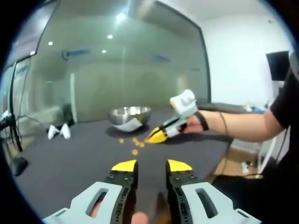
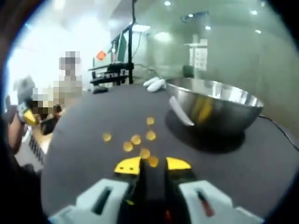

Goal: Pick up the QQ candy scattered on the table and place it into the stainless steel bowl on the table

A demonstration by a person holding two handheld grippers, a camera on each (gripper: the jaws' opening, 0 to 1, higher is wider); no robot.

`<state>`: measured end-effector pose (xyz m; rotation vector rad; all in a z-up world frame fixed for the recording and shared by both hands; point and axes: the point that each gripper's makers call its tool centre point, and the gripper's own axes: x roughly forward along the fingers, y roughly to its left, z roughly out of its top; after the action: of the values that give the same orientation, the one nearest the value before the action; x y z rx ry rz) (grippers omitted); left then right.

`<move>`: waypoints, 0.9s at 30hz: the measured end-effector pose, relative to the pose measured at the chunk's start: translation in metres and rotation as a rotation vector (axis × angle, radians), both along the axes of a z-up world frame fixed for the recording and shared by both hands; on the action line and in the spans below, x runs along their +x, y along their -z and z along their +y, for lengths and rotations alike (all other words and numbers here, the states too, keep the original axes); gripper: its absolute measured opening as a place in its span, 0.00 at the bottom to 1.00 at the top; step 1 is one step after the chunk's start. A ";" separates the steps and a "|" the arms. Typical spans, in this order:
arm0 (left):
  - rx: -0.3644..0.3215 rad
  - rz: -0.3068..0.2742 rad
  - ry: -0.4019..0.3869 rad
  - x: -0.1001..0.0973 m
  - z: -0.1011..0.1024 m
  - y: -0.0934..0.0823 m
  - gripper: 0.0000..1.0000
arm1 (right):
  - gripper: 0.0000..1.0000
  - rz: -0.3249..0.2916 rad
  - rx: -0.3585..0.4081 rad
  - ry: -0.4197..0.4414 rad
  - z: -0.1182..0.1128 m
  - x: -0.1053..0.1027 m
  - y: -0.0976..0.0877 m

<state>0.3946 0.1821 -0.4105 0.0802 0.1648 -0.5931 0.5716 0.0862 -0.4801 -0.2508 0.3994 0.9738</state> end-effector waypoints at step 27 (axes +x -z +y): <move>0.012 0.000 0.001 0.002 -0.001 -0.001 0.25 | 0.09 -0.022 0.014 -0.012 0.003 0.005 0.000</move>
<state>0.3970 0.1808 -0.4095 0.0916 0.1685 -0.5932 0.5767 0.0896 -0.4799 -0.2512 0.3716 0.9844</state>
